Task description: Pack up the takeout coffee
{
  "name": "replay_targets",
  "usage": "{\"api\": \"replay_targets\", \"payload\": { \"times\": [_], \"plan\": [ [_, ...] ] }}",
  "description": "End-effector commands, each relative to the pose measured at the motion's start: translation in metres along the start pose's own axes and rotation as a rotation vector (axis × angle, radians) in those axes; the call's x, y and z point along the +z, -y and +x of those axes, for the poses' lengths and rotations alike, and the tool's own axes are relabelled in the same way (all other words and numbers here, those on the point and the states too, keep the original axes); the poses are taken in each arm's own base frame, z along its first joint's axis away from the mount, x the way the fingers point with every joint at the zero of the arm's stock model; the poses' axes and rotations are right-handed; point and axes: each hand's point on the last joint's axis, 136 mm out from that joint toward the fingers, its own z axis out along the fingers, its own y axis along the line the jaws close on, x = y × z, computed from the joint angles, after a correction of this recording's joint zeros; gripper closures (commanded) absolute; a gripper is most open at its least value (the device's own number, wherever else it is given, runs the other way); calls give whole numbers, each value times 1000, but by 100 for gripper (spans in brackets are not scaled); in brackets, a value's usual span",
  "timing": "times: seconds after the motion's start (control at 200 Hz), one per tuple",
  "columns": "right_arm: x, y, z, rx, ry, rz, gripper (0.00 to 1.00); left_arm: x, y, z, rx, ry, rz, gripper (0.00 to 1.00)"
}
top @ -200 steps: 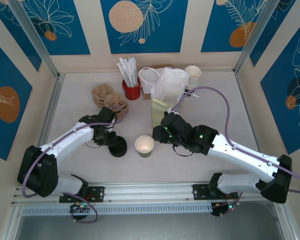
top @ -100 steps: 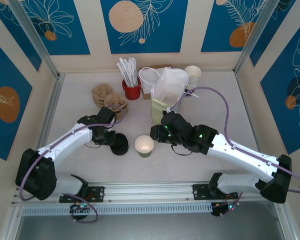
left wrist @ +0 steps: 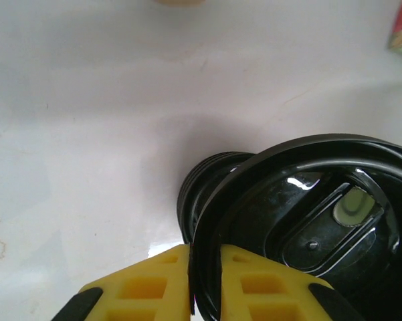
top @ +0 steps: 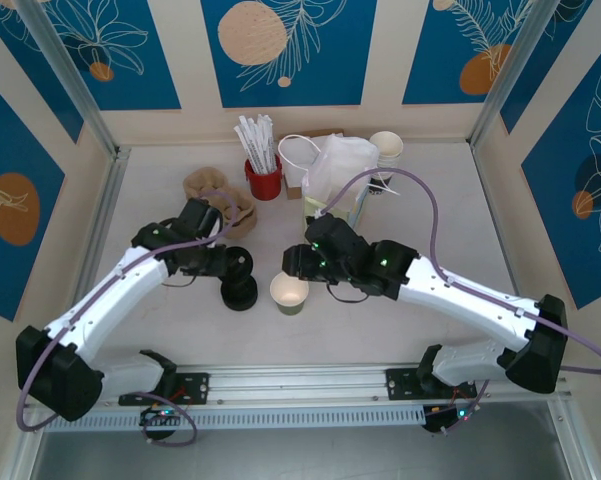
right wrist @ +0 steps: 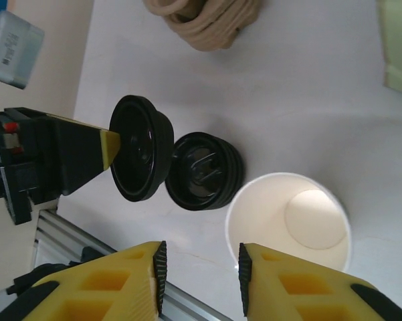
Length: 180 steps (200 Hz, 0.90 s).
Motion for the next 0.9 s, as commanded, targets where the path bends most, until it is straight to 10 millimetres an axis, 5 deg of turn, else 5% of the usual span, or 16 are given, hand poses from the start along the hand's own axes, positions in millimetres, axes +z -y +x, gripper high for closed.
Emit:
{"api": "replay_targets", "payload": {
  "times": [0.0, 0.455, 0.895],
  "plan": [
    [-1, -23, -3, -20, -9, -61, 61, -27, 12, 4, -1, -2, 56, 85],
    [10, -66, -12, -84, -38, -140, 47, -69, 43, -4, 13, 62, 214, 86],
    [25, -68, -10, -80, -62, -130, 48, -78, 54, -7, 14, 79, 281, 87]
  ]
}}
